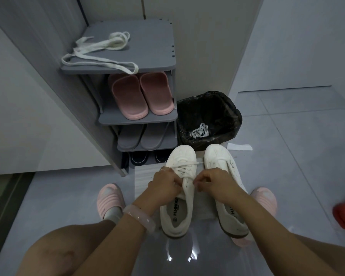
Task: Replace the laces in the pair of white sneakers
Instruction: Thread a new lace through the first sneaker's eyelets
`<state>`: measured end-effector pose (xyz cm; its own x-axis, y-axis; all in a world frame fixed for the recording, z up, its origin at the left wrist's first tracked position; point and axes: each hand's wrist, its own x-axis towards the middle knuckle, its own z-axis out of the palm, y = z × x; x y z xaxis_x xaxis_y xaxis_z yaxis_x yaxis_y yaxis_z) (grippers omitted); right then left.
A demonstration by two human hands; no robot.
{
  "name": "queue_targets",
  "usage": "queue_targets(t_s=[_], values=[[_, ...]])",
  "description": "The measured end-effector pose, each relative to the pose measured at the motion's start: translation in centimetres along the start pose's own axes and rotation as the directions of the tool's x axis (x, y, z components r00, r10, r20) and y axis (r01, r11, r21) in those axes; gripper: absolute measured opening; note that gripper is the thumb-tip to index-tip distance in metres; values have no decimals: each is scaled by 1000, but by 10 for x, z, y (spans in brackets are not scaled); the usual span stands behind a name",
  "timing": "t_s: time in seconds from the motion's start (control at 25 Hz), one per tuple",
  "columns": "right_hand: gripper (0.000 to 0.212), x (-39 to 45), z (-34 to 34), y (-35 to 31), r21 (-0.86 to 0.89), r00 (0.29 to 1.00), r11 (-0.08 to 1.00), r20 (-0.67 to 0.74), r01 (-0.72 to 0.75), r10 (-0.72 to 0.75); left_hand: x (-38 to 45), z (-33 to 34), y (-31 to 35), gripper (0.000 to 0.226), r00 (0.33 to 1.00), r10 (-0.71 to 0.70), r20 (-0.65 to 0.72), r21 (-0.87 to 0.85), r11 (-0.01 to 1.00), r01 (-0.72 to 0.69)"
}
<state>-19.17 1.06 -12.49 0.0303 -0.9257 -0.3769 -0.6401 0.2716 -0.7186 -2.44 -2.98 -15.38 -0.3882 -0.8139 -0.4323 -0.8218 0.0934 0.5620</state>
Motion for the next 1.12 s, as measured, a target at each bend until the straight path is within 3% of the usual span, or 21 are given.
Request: queue_targets(t_s=[0.12, 0.4, 0.6, 0.68, 0.76, 0.84, 1.0, 1.12], values=[[12, 0, 7, 3, -93, 1000, 995, 9, 26, -26, 1, 3, 0, 27, 1000, 11, 11, 29, 1000, -11], [11, 3, 16, 2, -115, 993, 991, -91, 69, -80, 1, 9, -2, 25, 999, 37, -16, 40, 999, -36], [18, -4, 29, -6, -446, 960, 863, -27, 238, -279, 0, 7, -2, 27, 1000, 26, -4, 74, 997, -26], [16, -8, 38, -5, -400, 962, 892, -76, 211, -262, 0, 8, -2, 28, 999, 31, -9, 102, 994, -30], [7, -6, 34, 0, -202, 973, 977, -204, 63, -104, 0, 9, -3, 29, 999, 47, -21, 69, 997, -45], [12, -3, 30, 6, -103, 972, 995, -233, -11, -13, 0, 9, -3, 30, 999, 45, -17, 26, 999, -44], [5, -4, 38, 2, -139, 981, 987, -164, 81, -104, -1, 9, -2, 29, 999, 37, -17, 6, 999, -37], [16, -6, 40, -1, -324, 970, 927, -81, 191, -228, -4, 12, 2, 26, 999, 30, -20, 107, 994, -28]])
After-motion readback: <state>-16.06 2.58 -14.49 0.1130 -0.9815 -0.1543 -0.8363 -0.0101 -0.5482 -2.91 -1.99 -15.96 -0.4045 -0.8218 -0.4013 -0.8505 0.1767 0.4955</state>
